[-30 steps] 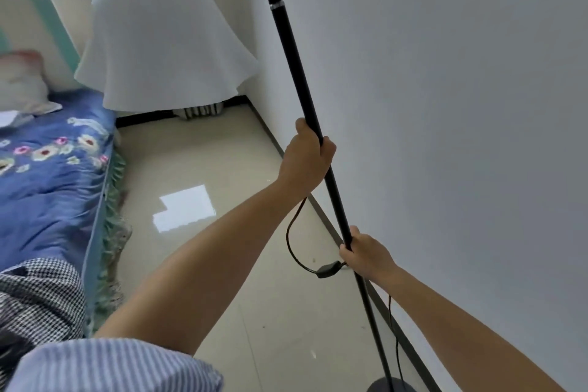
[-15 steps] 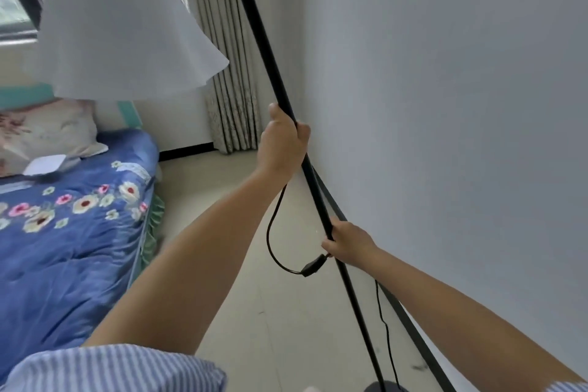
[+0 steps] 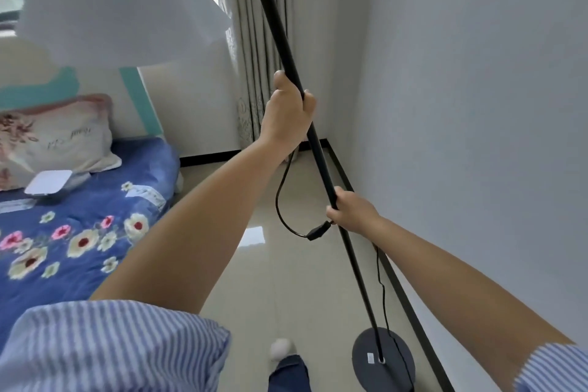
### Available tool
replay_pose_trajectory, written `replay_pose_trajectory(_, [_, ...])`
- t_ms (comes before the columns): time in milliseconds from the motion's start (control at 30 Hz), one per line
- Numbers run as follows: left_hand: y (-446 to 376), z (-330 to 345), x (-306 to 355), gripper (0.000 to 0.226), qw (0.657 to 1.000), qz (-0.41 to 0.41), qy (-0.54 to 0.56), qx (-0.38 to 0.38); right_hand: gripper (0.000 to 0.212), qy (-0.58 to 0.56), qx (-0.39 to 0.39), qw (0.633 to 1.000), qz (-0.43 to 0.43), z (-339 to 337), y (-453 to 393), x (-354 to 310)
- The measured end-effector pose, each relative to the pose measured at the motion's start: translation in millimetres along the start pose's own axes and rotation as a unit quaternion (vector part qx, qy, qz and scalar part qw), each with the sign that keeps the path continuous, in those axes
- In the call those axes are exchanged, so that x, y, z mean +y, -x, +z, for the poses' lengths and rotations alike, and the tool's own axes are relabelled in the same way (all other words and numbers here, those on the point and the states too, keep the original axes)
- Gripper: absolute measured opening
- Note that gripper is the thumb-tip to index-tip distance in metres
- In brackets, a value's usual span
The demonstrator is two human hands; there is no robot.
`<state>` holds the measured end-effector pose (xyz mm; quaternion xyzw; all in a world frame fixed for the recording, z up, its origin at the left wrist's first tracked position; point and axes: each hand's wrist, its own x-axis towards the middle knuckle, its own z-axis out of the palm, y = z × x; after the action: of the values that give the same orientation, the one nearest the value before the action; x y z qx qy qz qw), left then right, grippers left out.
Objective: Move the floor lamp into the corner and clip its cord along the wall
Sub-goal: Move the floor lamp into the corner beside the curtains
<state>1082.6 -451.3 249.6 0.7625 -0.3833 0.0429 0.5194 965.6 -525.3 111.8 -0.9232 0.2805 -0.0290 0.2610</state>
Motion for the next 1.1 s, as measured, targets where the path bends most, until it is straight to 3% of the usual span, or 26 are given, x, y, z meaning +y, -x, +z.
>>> replay_pose_trajectory(233, [-179.3, 40.0, -93.2, 0.030, 1.000, -0.005, 0.013, -0.018, 0.020, 0.019, -0.019, 1.000, 0.010, -20.4, -205.9, -1.8])
replay_pose_trajectory(667, [-480.7, 157.7, -202.2, 0.039, 0.998, 0.020, -0.028, -0.043, 0.012, -0.015, -0.042, 0.999, 0.003, -79.8, -534.1, 44.5])
replay_pose_trajectory(900, [-612.9, 209.4, -256.6, 0.038, 0.996, 0.021, -0.068, -0.051, 0.011, -0.018, -0.055, 0.998, 0.021, -99.2, -688.2, 64.6])
replay_pose_trajectory(1000, [-665.0, 229.0, -283.6, 0.021, 0.995, 0.029, -0.060, -0.068, 0.010, -0.020, -0.052, 0.998, 0.031, -102.8, -749.8, 70.4])
replay_pose_trajectory(1100, [-715.9, 249.2, -311.5, 0.029, 0.994, 0.034, -0.053, -0.087, 0.012, -0.025, -0.050, 0.997, 0.045, -106.9, -810.7, 74.8])
